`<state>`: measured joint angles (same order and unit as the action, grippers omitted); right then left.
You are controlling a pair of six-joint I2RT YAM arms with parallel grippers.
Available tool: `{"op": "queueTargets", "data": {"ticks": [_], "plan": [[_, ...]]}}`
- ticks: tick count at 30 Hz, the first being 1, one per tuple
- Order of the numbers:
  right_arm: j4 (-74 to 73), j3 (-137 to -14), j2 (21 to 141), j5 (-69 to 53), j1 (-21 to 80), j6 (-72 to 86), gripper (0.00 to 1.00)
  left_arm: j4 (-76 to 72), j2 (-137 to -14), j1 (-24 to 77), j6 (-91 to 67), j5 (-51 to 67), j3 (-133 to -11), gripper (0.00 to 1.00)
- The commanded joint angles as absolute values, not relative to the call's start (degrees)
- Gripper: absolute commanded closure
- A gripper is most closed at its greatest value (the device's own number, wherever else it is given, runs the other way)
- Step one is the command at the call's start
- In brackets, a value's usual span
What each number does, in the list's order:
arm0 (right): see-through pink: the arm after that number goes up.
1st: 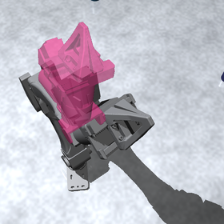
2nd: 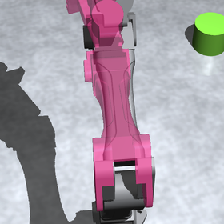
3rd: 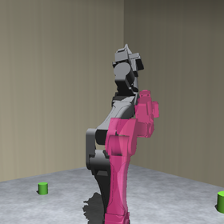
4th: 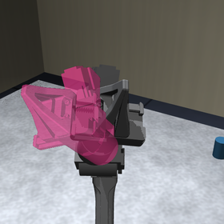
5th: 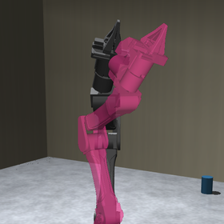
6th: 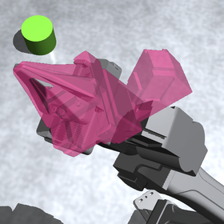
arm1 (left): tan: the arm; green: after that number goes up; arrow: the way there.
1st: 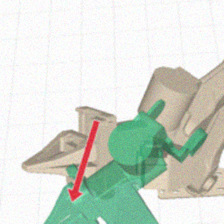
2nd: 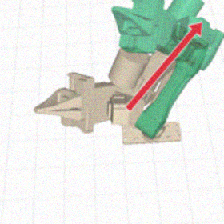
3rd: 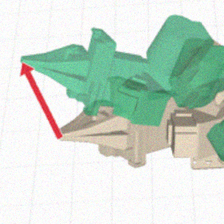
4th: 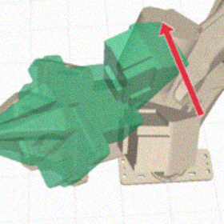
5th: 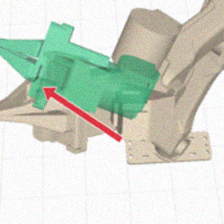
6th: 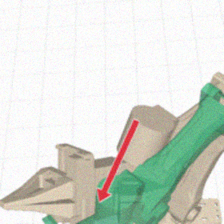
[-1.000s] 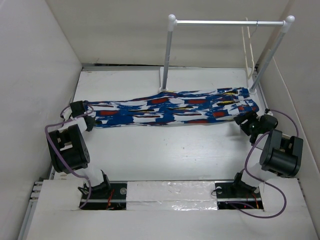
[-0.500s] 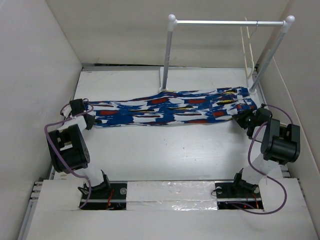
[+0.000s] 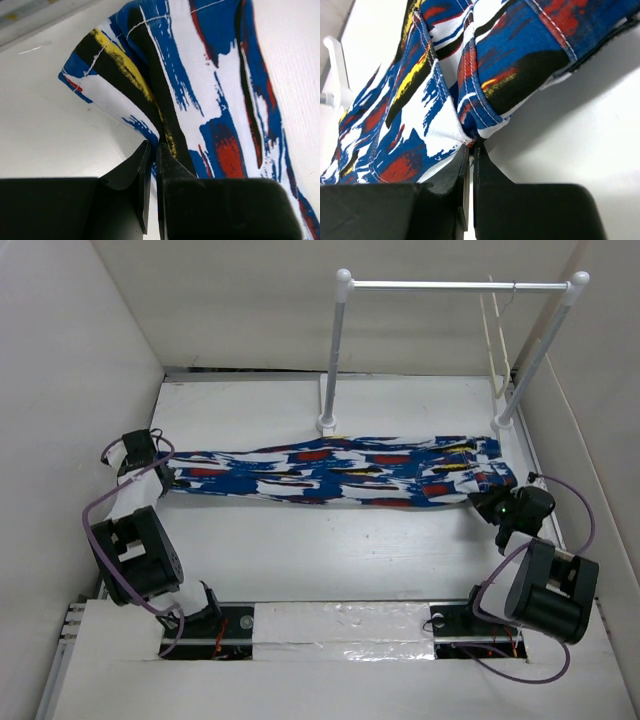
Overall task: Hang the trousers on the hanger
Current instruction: Fold the trousers at the center of the board.
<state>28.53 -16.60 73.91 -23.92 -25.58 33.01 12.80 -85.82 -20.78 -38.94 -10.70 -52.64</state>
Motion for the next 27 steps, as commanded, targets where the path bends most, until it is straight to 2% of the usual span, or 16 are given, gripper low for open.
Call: {"op": "queueTargets", "data": {"ticks": [1, 8, 9, 10, 11, 12, 13, 15, 17, 20, 22, 24, 26, 27], "plan": [[24.6, -15.0, 65.6, -25.1, -30.7, 27.3, 1.00, 16.0, -80.3, -22.1, -35.5, -16.3, -52.7, 1.00], [6.2, -14.1, 45.6, -26.1, -33.9, 22.6, 1.00, 19.4, -71.2, -22.1, -36.4, -18.5, -46.5, 1.00], [5.1, -13.8, 43.9, -25.4, -33.9, 22.5, 0.96, 20.0, -70.4, -22.1, -36.4, -18.6, -46.1, 1.00], [4.7, -13.0, 42.6, -24.9, -33.9, 22.5, 0.87, 20.3, -69.7, -22.1, -36.5, -18.8, -46.1, 1.00], [3.7, -12.7, 41.4, -24.4, -33.9, 21.9, 0.76, 20.5, -68.4, -22.1, -36.2, -19.0, -46.2, 0.93], [2.4, -13.0, 40.4, -23.3, -34.4, 21.2, 0.48, 20.6, -67.8, -22.1, -35.9, -19.0, -46.3, 0.73], [1.2, -14.1, 40.5, -22.9, -35.3, 20.5, 0.34, 20.7, -67.2, -22.1, -35.9, -18.9, -46.7, 0.67], [0.0, -15.5, 41.7, -21.9, -37.2, 18.6, 0.13, 19.9, -65.6, -22.1, -35.7, -17.0, -46.6, 0.61], [-2.4, -17.7, 45.3, -22.5, -39.4, 16.7, 0.08, 19.1, -64.3, -22.1, -35.9, -13.0, -46.4, 0.61], [1.0, -17.8, 51.3, -25.2, -45.3, 16.5, 0.08, 16.9, -62.6, -19.9, -36.2, -8.3, -46.4, 0.62], [3.3, -17.8, 54.7, -28.8, -50.2, 16.7, 0.08, 15.0, -61.4, -16.3, -36.0, -8.4, -47.1, 0.74], [4.9, -18.5, 60.3, -33.2, -52.3, 16.3, 0.08, 11.9, -58.8, -9.7, -35.4, -7.3, -47.1, 0.92], [11.2, -18.0, 64.4, -34.9, -52.3, 19.6, 0.08, 10.0, -57.1, -4.1, -36.4, -7.8, -47.2, 1.00], [13.3, -17.1, 65.5, -35.7, -52.3, 21.0, 0.08, 8.4, -57.0, 1.7, -37.2, -8.2, -47.2, 1.00]]}}
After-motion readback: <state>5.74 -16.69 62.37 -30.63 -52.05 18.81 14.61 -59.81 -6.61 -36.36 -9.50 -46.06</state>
